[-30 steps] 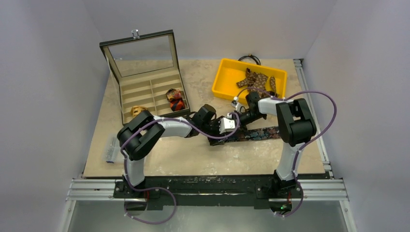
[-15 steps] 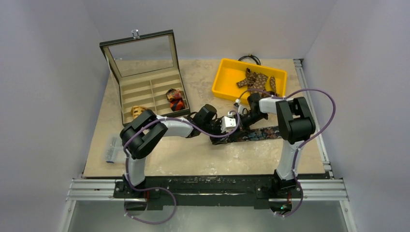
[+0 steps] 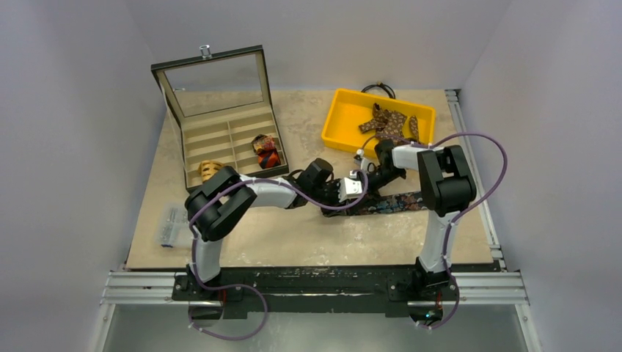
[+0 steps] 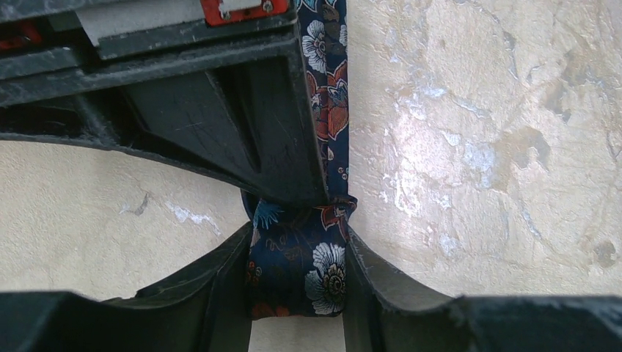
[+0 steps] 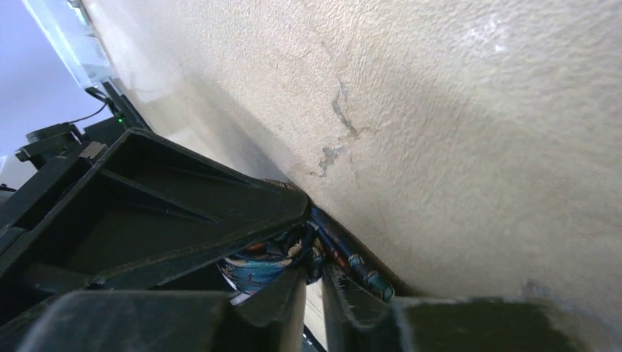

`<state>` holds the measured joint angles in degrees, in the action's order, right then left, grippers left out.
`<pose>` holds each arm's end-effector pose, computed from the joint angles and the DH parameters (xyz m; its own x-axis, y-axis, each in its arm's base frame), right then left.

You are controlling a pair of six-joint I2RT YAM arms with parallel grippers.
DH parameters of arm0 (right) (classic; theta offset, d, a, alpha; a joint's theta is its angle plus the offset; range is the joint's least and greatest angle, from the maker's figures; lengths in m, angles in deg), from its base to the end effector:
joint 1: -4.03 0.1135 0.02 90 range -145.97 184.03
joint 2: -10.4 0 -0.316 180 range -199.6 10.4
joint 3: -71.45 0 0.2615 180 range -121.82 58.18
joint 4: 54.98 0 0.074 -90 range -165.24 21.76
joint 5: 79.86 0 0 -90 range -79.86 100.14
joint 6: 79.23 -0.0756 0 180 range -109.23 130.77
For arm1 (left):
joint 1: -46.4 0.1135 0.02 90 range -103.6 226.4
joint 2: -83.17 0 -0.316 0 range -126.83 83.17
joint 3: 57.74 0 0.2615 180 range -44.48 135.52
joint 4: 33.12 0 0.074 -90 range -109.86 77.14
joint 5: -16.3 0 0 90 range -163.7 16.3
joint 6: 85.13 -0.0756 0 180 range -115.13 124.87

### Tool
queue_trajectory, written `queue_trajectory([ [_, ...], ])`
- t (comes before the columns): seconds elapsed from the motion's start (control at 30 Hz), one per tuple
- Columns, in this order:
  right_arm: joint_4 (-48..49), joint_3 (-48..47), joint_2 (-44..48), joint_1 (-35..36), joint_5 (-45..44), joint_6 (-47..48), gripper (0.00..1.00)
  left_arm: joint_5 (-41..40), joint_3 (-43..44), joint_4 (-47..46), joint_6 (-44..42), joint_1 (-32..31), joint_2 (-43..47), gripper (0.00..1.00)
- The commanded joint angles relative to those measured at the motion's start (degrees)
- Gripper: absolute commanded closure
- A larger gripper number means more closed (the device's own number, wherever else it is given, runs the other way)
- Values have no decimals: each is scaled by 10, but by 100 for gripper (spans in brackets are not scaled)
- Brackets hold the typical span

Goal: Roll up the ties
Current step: Roll the tie at the center of the board.

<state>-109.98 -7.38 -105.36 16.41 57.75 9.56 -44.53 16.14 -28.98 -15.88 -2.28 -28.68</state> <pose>0.3418 0.1322 0.1161 -0.9785 -0.2002 0.0493 -0.0996 0.6682 0.7373 0.2679 -0.3605 0.1520 -0.0971 0.5790 -0.8095 0.9934 0.1068 -0.0428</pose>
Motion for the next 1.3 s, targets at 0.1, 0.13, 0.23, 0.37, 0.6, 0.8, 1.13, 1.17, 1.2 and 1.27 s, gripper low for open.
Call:
queue_trajectory([
  [0.1,-8,-11,81,-28,-25,60,63,-74,-36,82,18,-5,0,78],
  [0.13,-17,-13,90,-28,-17,63,59,-81,-36,87,23,-5,-3,78],
  [0.23,-2,-3,104,-23,27,35,53,-97,-30,90,29,-6,-7,78],
  [0.37,18,0,86,4,56,8,53,-109,-8,119,31,-7,-17,76],
  [0.6,24,-5,46,15,35,24,84,-114,2,124,29,-7,-19,74],
  [0.8,18,1,21,-1,-65,69,100,-73,-6,83,39,4,-4,51],
  [1.13,42,0,14,-3,-170,72,100,34,6,-26,94,7,-2,36],
  [1.17,41,-2,16,-2,-177,72,100,28,16,-25,99,5,-12,36],
  [1.2,39,-3,17,-2,-184,71,100,23,27,-23,104,3,-21,36],
  [1.27,34,-5,21,-1,-194,75,100,14,45,-20,113,-1,-37,37],
])
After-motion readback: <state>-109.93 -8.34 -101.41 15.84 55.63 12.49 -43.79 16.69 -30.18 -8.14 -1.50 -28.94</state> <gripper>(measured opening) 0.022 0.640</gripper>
